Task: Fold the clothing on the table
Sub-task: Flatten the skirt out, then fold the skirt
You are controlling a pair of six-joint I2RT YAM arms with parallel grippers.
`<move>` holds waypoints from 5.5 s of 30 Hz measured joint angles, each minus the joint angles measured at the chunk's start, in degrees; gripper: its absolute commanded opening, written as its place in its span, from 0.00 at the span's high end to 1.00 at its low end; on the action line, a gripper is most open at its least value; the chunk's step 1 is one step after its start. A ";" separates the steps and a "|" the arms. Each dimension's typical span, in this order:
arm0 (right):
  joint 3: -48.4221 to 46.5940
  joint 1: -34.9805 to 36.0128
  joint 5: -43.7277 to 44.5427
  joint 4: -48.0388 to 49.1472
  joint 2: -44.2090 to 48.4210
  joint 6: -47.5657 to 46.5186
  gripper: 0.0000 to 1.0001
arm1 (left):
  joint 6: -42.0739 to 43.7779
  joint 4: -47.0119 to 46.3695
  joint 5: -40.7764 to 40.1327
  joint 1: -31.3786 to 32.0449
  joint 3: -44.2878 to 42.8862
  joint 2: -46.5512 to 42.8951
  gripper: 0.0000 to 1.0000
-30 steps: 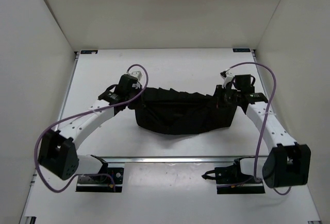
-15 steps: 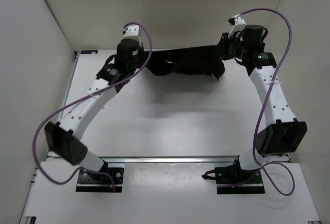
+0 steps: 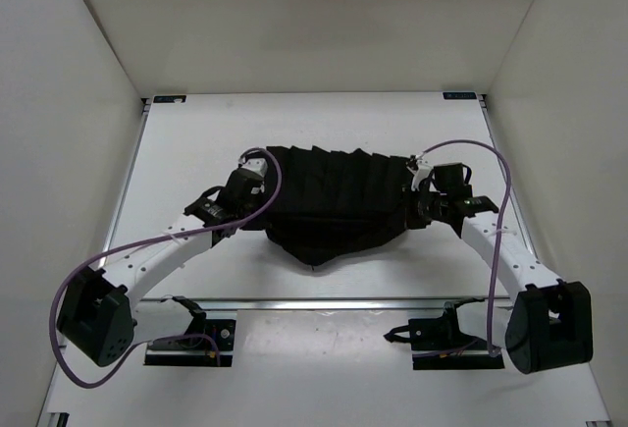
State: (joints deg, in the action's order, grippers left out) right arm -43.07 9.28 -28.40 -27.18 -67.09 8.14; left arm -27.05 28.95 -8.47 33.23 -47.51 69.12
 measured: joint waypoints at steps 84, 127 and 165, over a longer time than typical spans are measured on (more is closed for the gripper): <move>0.44 39.41 40.41 -9.99 -6.64 32.33 0.75 | -3.52 1.92 1.16 1.79 6.34 -0.70 1.00; -57.40 0.09 27.63 0.61 -26.95 1.11 1.00 | 10.49 5.16 0.26 -10.19 -61.05 36.61 1.00; -18.62 -0.33 13.68 0.59 -27.58 7.21 1.00 | 11.45 19.56 4.48 -9.88 -51.67 53.57 0.95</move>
State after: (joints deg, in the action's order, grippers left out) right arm -61.69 8.95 -14.72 -26.59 -94.67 15.35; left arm -15.59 48.51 -3.99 23.35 -99.18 122.69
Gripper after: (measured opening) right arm 0.008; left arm 0.041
